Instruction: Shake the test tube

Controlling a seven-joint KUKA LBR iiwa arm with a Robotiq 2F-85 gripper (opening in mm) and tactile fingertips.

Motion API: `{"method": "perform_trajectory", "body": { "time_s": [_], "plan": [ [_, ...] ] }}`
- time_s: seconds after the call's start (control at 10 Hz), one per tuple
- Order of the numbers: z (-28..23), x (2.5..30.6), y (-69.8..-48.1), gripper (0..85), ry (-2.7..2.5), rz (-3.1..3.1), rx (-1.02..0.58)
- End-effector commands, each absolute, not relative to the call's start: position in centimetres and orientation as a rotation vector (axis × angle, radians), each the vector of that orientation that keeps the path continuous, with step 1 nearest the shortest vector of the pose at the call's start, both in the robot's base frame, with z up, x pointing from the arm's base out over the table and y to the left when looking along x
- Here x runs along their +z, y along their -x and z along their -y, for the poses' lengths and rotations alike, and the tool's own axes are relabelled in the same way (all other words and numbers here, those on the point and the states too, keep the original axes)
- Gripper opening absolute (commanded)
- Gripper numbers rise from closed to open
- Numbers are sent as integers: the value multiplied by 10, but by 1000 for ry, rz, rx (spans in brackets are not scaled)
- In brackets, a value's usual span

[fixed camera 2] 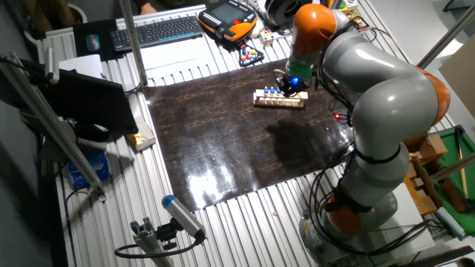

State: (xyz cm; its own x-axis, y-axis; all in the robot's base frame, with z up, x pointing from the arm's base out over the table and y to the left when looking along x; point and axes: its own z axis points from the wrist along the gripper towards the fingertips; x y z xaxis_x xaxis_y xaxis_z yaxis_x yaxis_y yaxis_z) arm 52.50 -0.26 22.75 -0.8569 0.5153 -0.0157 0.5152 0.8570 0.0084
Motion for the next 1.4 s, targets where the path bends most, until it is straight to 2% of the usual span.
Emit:
{"method": "perform_trajectory", "body": {
  "time_s": [0.0,0.5,0.9,1.3],
  "plan": [
    [2,227,-527,7,-929,-2977,-16],
    [2,213,-537,7,-1284,-2788,-68],
    [5,210,-539,7,-1667,-2589,-42],
    [17,206,-550,7,-1722,-2571,-63]
  ]
}}
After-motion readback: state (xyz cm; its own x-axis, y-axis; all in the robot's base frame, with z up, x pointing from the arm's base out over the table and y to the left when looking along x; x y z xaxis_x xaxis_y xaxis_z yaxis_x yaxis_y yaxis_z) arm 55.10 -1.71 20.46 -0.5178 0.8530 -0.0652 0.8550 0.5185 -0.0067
